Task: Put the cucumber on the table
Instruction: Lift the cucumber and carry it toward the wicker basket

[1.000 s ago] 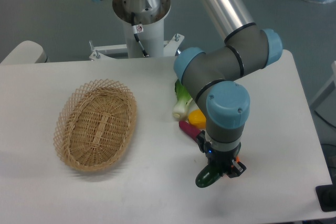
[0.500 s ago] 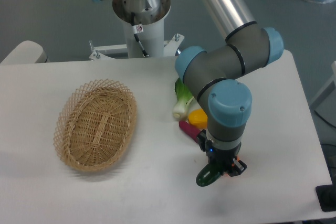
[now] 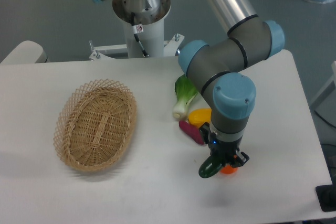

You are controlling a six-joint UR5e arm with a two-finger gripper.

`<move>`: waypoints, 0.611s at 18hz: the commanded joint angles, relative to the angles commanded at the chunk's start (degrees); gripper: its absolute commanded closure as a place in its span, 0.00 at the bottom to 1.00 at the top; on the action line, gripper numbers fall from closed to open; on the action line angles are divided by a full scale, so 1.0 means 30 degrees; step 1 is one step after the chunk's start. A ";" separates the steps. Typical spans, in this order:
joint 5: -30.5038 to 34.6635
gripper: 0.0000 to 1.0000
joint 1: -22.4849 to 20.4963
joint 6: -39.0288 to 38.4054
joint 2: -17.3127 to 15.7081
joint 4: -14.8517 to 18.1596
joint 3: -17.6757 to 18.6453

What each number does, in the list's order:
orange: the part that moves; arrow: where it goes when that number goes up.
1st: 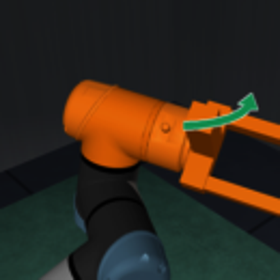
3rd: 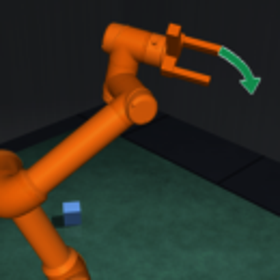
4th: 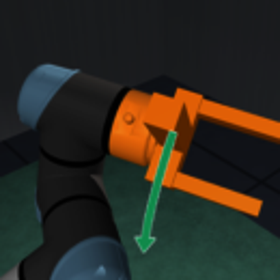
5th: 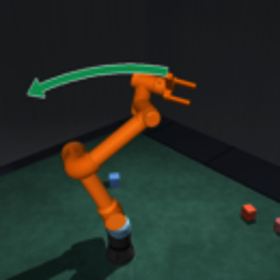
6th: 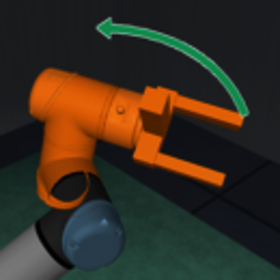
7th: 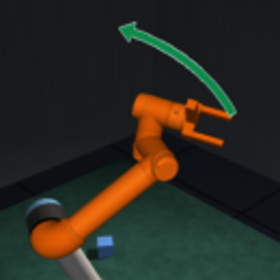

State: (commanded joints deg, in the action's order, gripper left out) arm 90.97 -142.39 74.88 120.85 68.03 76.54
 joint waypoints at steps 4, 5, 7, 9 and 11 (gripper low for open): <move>0.0029 0.92 0.0350 -0.0146 -0.0878 -0.0059 0.1845; 0.0058 0.92 0.0584 -0.0204 -0.1083 -0.0146 0.2372; 0.0117 0.92 0.0937 -0.0263 -0.1493 -0.0758 0.3514; 0.0496 0.92 0.1026 -0.0497 -0.1962 -0.1928 0.4889; 0.0906 0.92 0.1667 -0.0993 -0.2082 -0.2635 0.5918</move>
State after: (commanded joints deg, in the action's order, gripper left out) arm 93.68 -137.38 71.90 114.61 60.13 94.29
